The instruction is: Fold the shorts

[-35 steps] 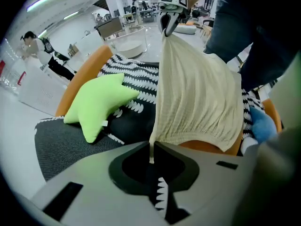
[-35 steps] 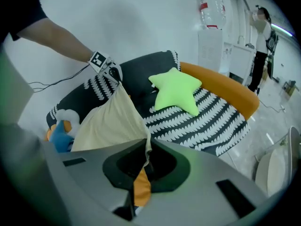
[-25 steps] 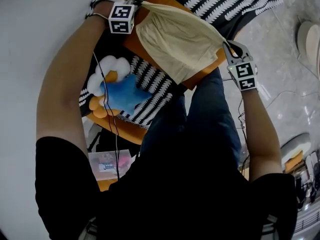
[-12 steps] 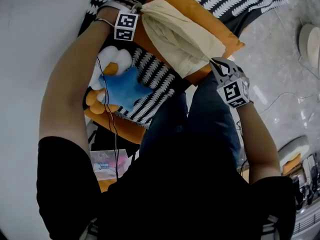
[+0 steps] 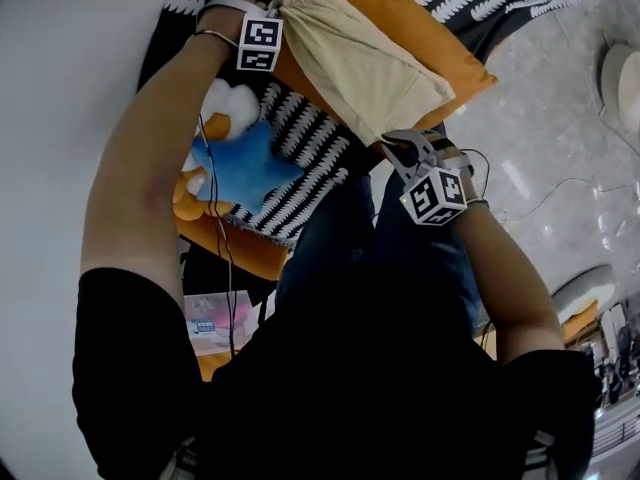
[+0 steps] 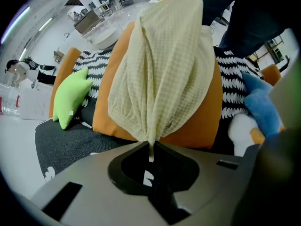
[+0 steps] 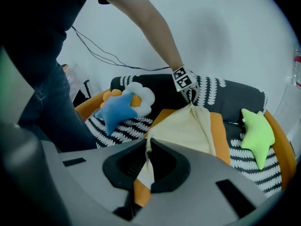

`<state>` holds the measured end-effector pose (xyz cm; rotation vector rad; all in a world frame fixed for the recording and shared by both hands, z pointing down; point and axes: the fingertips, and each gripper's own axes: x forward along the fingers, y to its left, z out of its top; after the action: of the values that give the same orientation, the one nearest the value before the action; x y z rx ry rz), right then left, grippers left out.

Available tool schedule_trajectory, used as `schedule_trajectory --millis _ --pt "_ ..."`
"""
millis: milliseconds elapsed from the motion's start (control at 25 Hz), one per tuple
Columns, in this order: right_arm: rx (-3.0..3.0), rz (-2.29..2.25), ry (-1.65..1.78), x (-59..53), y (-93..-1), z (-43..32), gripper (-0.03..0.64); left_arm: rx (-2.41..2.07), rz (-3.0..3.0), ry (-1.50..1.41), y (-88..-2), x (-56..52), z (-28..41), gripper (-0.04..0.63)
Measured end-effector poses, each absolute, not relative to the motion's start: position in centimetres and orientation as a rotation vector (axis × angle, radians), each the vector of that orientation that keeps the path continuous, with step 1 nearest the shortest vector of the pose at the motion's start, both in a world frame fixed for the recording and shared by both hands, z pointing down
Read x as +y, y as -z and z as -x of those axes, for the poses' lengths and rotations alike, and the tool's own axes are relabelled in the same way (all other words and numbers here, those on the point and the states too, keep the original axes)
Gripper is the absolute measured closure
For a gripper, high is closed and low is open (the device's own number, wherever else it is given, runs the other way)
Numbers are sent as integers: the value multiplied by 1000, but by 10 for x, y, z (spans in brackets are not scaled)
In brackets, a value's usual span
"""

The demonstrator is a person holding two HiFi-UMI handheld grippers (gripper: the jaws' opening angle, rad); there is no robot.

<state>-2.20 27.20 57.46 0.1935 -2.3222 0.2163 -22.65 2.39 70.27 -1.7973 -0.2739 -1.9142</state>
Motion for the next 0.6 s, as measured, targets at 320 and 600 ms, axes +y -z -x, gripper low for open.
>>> schedule_trajectory --millis 320,600 --pt "-2215 8 -202 314 -623 46 601 -247 1757 1940 -718 30 232 551" --pt "-2122 101 -257 333 -662 63 601 -222 1759 1960 -729 37 242 551"
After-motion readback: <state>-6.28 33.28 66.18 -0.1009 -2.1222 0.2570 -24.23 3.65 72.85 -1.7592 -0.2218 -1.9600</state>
